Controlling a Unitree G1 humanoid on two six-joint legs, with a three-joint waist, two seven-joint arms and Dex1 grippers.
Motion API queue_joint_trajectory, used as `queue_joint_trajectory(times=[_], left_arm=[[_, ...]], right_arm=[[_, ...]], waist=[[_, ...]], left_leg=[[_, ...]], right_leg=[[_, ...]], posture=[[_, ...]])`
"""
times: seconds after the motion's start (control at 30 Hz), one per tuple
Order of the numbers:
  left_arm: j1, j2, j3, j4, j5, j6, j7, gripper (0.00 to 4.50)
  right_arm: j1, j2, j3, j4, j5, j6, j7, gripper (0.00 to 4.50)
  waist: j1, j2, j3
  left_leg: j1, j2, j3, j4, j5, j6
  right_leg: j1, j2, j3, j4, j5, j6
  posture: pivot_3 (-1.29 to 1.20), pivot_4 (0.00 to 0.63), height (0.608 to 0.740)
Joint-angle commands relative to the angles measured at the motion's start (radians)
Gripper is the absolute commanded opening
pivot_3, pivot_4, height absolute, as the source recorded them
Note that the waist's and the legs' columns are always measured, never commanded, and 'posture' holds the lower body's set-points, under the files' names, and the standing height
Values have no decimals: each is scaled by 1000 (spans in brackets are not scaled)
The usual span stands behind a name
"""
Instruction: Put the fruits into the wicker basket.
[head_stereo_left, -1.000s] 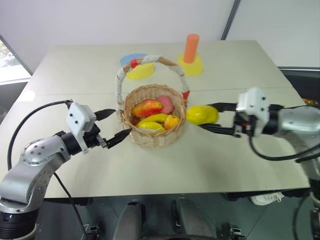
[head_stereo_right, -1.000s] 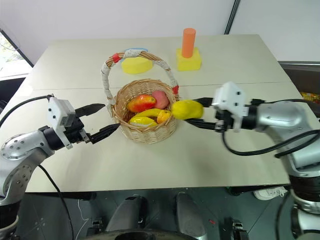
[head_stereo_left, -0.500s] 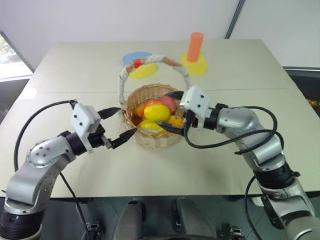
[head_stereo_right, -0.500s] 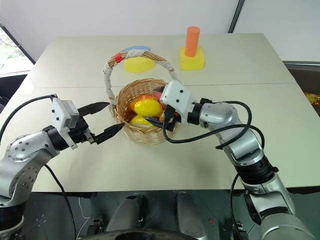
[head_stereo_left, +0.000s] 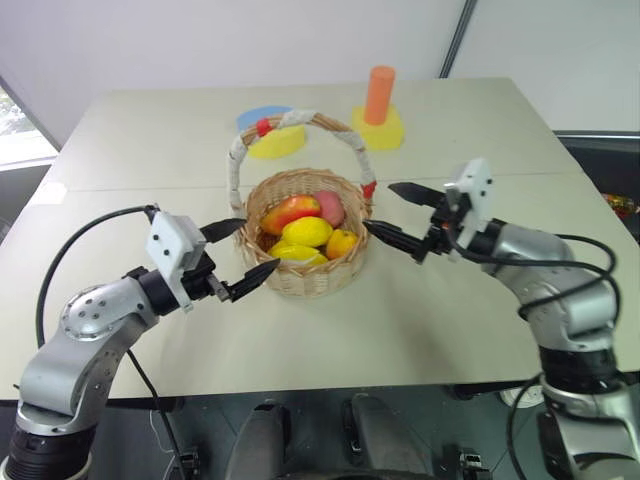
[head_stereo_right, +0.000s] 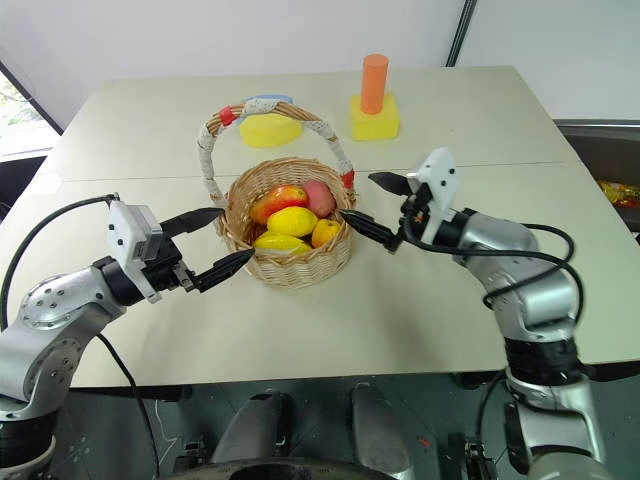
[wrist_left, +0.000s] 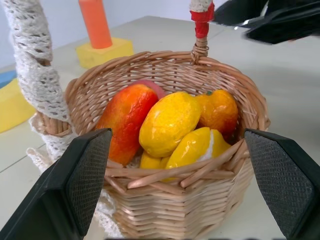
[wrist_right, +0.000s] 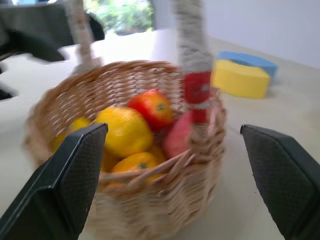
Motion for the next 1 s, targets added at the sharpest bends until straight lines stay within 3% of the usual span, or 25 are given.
queue_joint_trajectory(times=[0.03, 0.07, 0.13, 0.37, 0.57, 0.8, 1.0], left_arm=[[-11, -6, 3, -13, -11, -7, 6, 4500], [-9, -7, 3, -18, -10, -6, 9, 4500], [-3, -11, 7, -32, -11, -1, 17, 4500], [23, -18, 8, -56, -12, -1, 36, 4500], [-2, -23, -5, -40, -11, -6, 36, 4500], [-48, -40, -39, 5, 2, -20, 16, 4500], [-86, -83, -68, 61, 18, -42, 23, 4500]], right_arm=[[-62, 69, 23, 80, -60, -84, -57, 4440], [-73, 89, 24, 105, -63, -92, -65, 4440], [-78, 114, 15, 126, -48, -87, -65, 3582], [-63, 119, -24, 113, -24, -97, -51, 74], [-51, 15, -142, 102, -41, -124, -87, 26], [-105, -168, -319, 396, -203, -260, -284, 26], [-169, -182, -337, 626, -266, -373, -380, 26]], waist=[[0, 0, 0], [0, 0, 0], [1, 0, 0], [14, 0, 0], [17, 0, 0], [17, 0, 0], [-2, 1, 0]], left_leg=[[-1, 0, 0, 0, 0, 0], [-1, 0, 0, 0, 0, 0], [-2, -1, 0, 0, 0, 0], [-4, -1, -1, 0, 0, 0], [-4, -1, -1, 0, 0, 0], [-4, -2, 0, 0, 0, 0], [-2, 0, 5, -1, 0, 0]], right_leg=[[-1, 0, 0, 0, 0, 0], [-1, 0, 0, 0, 0, 0], [-2, -1, 0, 0, 0, 0], [-3, -2, 0, -1, 0, 0], [-3, -2, 0, -1, 0, 0], [-3, -2, 0, -1, 0, 0], [-3, 0, 2, 0, 0, 0]], posture=[[0, 150, 740], [0, 150, 740], [0, 150, 740], [0, 150, 740], [0, 150, 740], [0, 150, 740], [0, 150, 740]])
